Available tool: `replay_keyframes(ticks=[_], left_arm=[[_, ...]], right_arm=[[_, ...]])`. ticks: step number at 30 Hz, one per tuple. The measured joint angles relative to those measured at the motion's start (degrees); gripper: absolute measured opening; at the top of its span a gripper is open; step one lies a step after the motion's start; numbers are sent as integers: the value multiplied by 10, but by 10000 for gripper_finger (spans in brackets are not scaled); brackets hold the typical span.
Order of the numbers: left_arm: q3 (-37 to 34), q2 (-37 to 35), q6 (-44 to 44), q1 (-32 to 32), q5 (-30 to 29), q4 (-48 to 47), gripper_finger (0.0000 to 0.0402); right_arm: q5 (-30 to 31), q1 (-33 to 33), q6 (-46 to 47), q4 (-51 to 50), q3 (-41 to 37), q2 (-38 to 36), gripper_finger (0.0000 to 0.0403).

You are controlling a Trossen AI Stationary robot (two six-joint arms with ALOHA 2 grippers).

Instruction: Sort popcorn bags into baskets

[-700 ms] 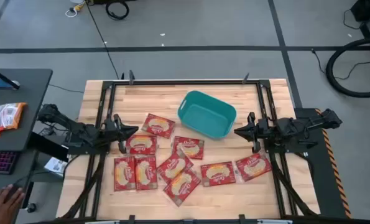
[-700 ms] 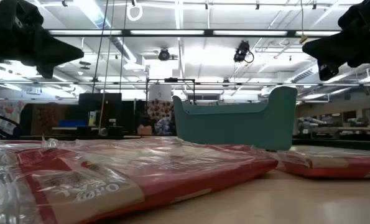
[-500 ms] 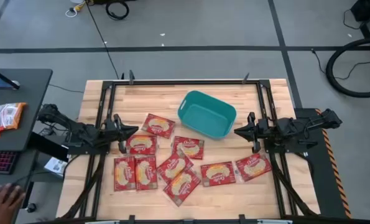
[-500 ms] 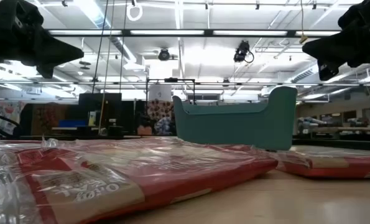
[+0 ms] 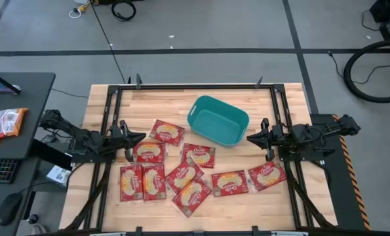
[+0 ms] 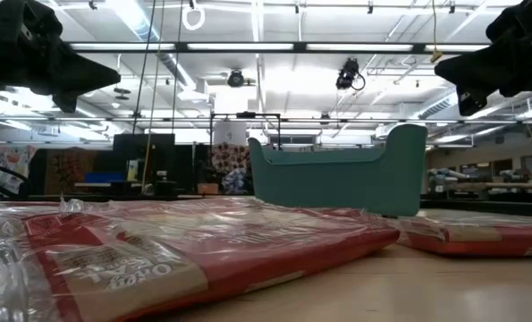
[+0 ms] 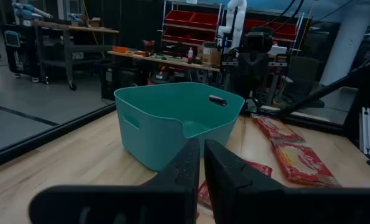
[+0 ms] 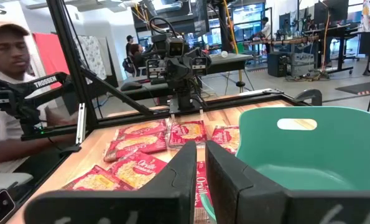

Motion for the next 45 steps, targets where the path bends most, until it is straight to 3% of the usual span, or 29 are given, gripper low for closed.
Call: replay_keyframes(ticks=[34, 38, 45], left_arm=[[0, 0, -9, 0, 0, 0, 30], [0, 0, -33, 0, 0, 41, 30], [0, 0, 13, 0, 89, 90, 30]], right_arm=[[0, 0, 0, 0, 0, 0, 41], [0, 0, 0, 0, 0, 0, 41], [0, 0, 0, 0, 0, 0, 41]])
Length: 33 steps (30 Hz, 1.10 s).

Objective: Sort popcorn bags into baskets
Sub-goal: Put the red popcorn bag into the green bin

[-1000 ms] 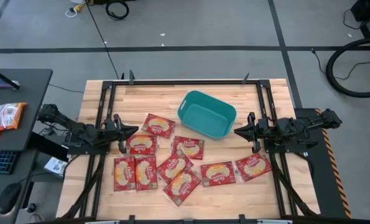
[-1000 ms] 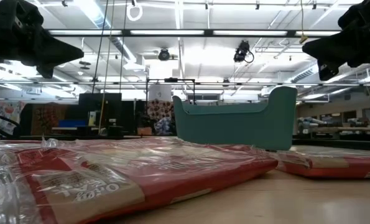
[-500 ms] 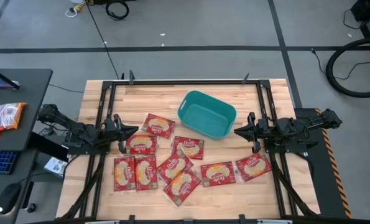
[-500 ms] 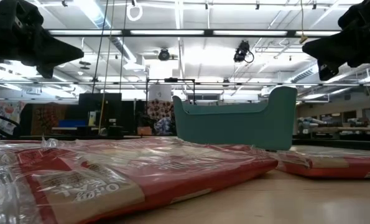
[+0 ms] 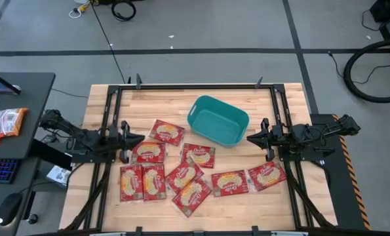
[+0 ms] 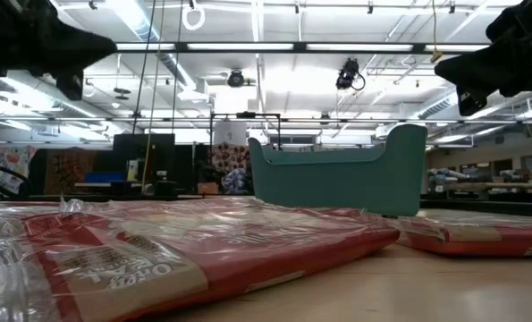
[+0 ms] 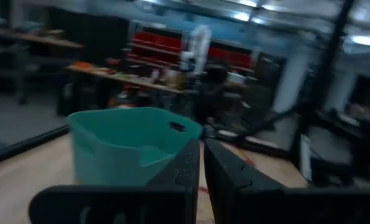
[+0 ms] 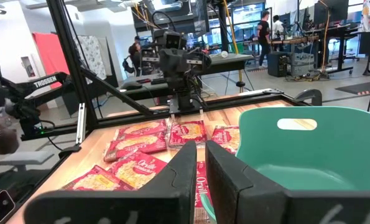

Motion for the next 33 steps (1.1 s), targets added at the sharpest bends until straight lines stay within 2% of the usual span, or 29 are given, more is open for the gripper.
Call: replay_keyframes(ticks=[6, 8, 12, 15, 17, 23, 26, 33], left_arm=[[0, 1, 65, 0, 157, -11, 30], [0, 1, 67, 0, 184, -12, 30], [0, 1, 86, 0, 170, -13, 30], [1, 8, 58, 6, 119, -21, 28], [8, 24, 28, 18, 103, -59, 25], [36, 95, -61, 60, 111, -100, 13], [50, 138, -93, 72, 136, -95, 15], [89, 243, -119, 63, 142, -104, 56]], right_arm=[[0, 0, -9, 12, 0, 0, 41], [0, 0, -25, 26, 0, 0, 41], [0, 0, -27, 49, 0, 0, 41], [0, 0, -39, 67, 0, 0, 41], [-1, 0, -58, 89, 0, 0, 41], [-85, 0, -84, 176, 0, 0, 41], [-93, 0, -48, 195, 0, 3, 41], [-127, 0, 20, 211, 0, 72, 41]])
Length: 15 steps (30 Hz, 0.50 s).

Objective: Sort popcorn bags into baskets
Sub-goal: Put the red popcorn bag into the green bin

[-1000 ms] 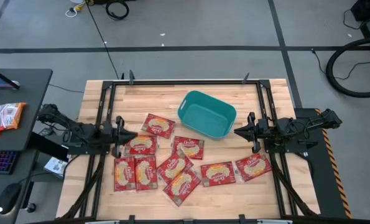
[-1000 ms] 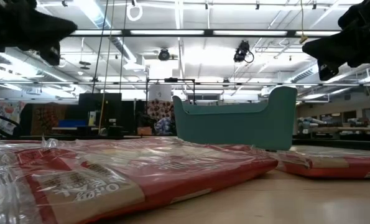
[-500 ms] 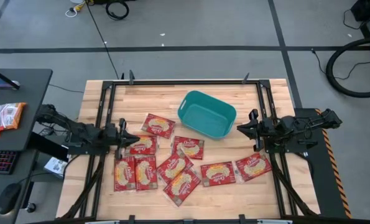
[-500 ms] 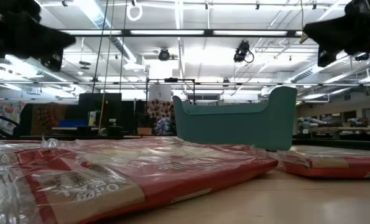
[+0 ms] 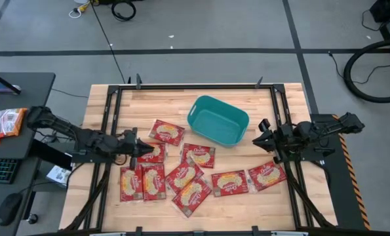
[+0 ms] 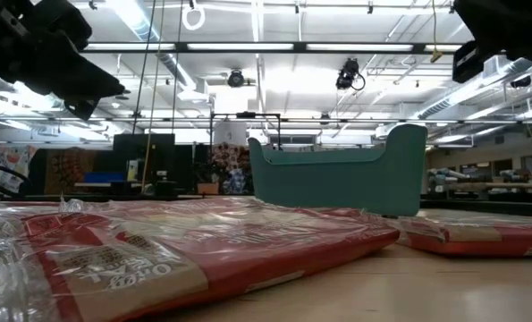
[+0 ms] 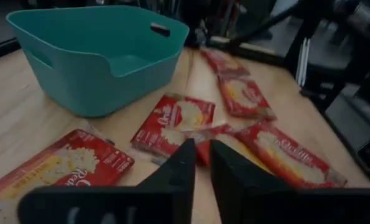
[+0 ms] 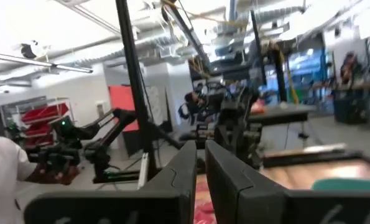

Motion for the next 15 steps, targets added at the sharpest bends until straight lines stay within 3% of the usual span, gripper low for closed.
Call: replay_keyframes(ticks=[4, 8, 15], left_arm=[[38, 58, -10, 0, -6, -35, 93], [76, 115, -31, 9, -17, -88, 122], [130, 203, -60, 30, -19, -187, 141]], right_arm=[[49, 0, 40, 44, 0, 65, 41], [112, -5, -7, 116, 0, 129, 41], [82, -17, -68, 164, 34, 231, 41]])
